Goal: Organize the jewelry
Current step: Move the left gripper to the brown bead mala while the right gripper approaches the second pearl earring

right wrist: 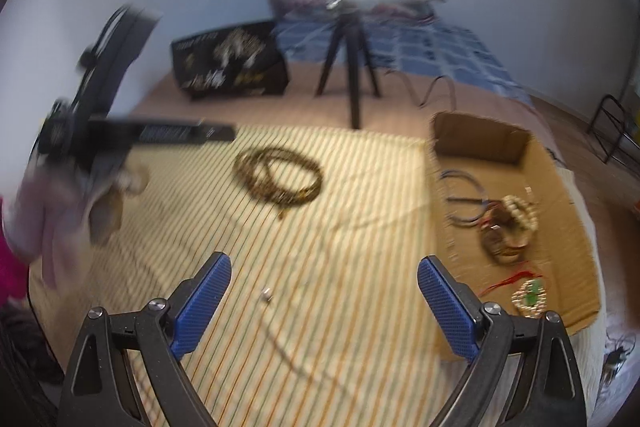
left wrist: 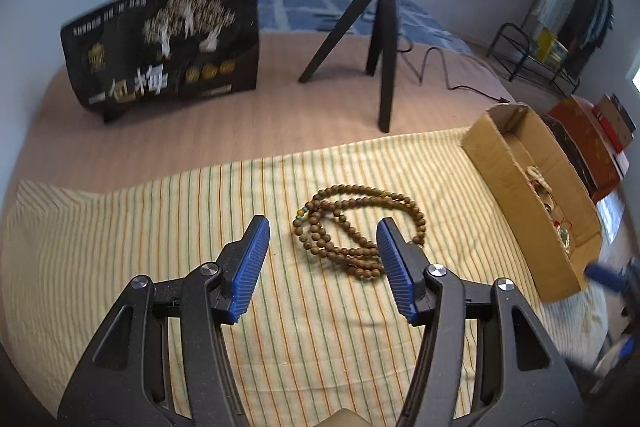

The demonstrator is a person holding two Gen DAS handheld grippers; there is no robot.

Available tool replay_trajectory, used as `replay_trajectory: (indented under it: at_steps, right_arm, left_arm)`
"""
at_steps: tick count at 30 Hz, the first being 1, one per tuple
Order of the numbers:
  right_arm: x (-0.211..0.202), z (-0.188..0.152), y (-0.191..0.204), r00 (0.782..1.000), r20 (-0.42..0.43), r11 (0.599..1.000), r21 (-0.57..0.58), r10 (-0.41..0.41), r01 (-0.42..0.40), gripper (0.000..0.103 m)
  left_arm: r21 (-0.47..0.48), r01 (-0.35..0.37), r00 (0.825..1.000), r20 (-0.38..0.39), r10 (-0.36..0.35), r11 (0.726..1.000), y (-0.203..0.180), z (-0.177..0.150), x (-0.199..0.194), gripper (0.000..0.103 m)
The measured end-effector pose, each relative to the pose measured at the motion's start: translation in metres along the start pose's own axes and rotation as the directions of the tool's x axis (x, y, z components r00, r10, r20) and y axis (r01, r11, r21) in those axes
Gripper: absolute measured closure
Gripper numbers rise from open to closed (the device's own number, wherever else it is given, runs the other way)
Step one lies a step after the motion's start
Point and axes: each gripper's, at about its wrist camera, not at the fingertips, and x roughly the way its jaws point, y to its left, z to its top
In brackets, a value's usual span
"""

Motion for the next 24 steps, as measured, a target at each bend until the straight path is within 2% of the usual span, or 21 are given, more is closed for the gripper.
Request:
replay_trajectory:
  at_steps: [6, 13, 17, 20, 24]
  right_arm:
    - [0.019, -0.015, 0.010, 0.998, -0.042, 0.999, -0.013, 0.040, -0.040, 0.011]
    - [0.034, -0.023, 0.015, 0.996, -0.081, 0.998, -0.044, 0.050, -0.053, 0.014]
    - [0.042, -0.026, 0.017, 0.993, -0.095, 0.996, -0.057, 0.068, -0.074, 0.015]
    - [0.047, -0.029, 0.018, 0.990, -0.111, 0.994, -0.060, 0.085, -0.092, 0.019]
    - [0.055, -0.034, 0.022, 0.985, -0.137, 0.990, -0.084, 0.102, -0.115, 0.026]
  left_arm:
    - [-0.067, 0.040, 0.997, -0.067, -0.044, 0.997, 0.002, 0.006, 0.028, 0.046]
    - [-0.125, 0.011, 0.991, -0.131, -0.028, 0.992, 0.000, 0.010, 0.060, 0.046]
    - [-0.102, -0.017, 0.989, -0.148, 0.002, 0.995, -0.007, 0.010, 0.072, 0.046]
    - [-0.091, -0.051, 0.986, -0.161, 0.036, 0.995, -0.009, 0.007, 0.081, 0.046]
    - [-0.117, -0.067, 0.986, -0.159, 0.048, 0.991, -0.007, 0.006, 0.088, 0.046]
